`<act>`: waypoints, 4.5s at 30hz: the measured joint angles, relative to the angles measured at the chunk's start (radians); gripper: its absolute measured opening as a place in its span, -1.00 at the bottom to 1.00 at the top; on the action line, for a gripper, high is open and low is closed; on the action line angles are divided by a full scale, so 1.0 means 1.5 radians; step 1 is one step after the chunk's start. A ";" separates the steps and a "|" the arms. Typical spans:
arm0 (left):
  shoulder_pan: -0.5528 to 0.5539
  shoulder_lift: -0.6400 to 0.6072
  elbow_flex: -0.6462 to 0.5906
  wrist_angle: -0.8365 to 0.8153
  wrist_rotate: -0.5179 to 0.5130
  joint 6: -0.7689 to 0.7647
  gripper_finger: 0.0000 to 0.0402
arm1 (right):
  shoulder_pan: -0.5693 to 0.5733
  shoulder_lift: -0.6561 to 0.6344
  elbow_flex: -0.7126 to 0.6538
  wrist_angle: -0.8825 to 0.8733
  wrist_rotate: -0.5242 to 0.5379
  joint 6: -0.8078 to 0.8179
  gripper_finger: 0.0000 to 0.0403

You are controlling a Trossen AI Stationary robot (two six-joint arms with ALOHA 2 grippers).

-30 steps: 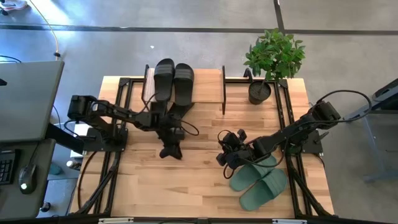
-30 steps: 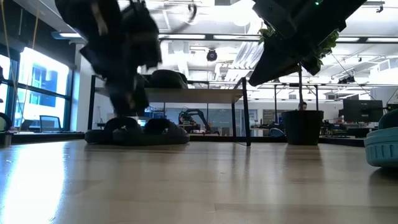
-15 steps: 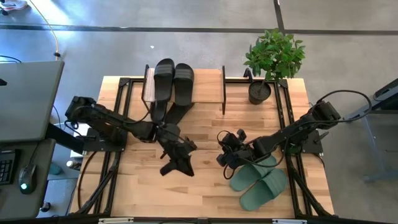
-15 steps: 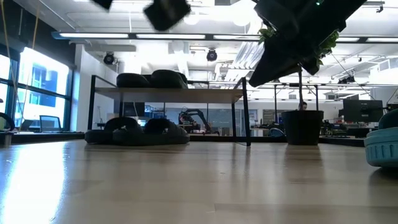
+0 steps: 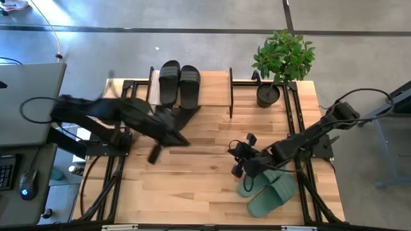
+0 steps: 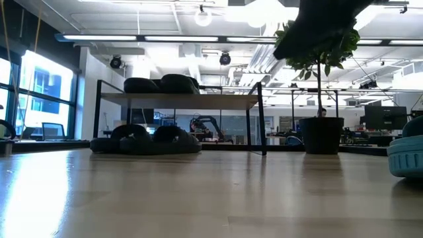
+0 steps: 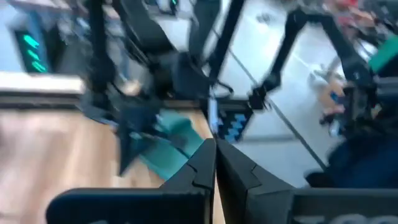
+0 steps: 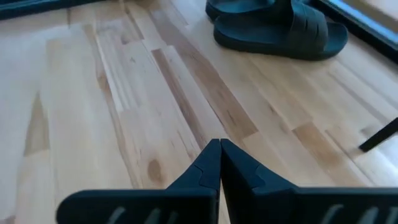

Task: Pick and place slides into the shelf
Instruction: Put the top blue slide under the shelf

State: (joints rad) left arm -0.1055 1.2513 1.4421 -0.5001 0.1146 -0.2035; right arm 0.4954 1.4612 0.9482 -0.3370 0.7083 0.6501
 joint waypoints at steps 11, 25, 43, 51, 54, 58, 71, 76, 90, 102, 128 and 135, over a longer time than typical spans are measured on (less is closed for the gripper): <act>0.000 -0.258 -0.171 -0.069 -0.139 -0.060 -1.00 | -0.003 -0.011 0.000 0.001 -0.040 -0.014 -1.00; 0.000 -0.455 -0.449 0.013 -0.099 -0.089 -0.97 | -0.067 -0.144 0.000 -0.023 -0.125 -0.002 -1.00; 0.000 -0.443 -0.449 -0.092 -0.089 -0.007 -0.97 | 0.006 -0.113 0.413 -0.831 -0.171 0.236 -1.00; 0.000 -0.443 -0.449 -0.092 -0.089 -0.007 -0.95 | 0.045 -0.001 0.427 -0.812 -0.265 0.305 -1.00; 0.000 -0.443 -0.449 -0.092 -0.089 -0.007 -0.96 | 0.062 0.034 0.409 -0.827 -0.341 0.376 -1.00; 0.000 -0.443 -0.449 -0.092 -0.089 -0.007 -0.96 | 0.092 0.083 0.380 -0.822 -0.427 0.462 -1.00; 0.000 -0.443 -0.449 -0.093 -0.089 -0.007 -0.96 | 0.139 0.168 0.374 -0.824 -0.455 0.580 -0.95; 0.000 -0.443 -0.449 -0.092 -0.089 -0.007 -0.94 | 0.143 0.168 0.374 -0.823 -0.430 0.599 -0.64; 0.000 -0.443 -0.448 -0.092 -0.089 -0.007 -0.94 | 0.164 0.169 0.278 -0.734 -0.443 0.715 -0.10; 0.000 -0.443 -0.448 -0.092 -0.089 -0.007 -0.94 | 0.163 0.169 0.182 -0.645 -0.457 0.748 -0.10; 0.000 -0.443 -0.448 -0.092 -0.089 -0.007 -0.94 | 0.163 0.169 0.139 -0.625 -0.432 0.736 -0.96; 0.000 -0.443 -0.448 -0.092 -0.089 -0.007 -0.94 | 0.162 0.170 0.173 -0.710 -0.412 0.736 -0.98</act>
State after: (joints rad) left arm -0.1051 0.5869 0.7700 -0.6384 -0.0185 -0.2142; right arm 0.7387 1.7157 1.2075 -1.4024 0.0902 1.7537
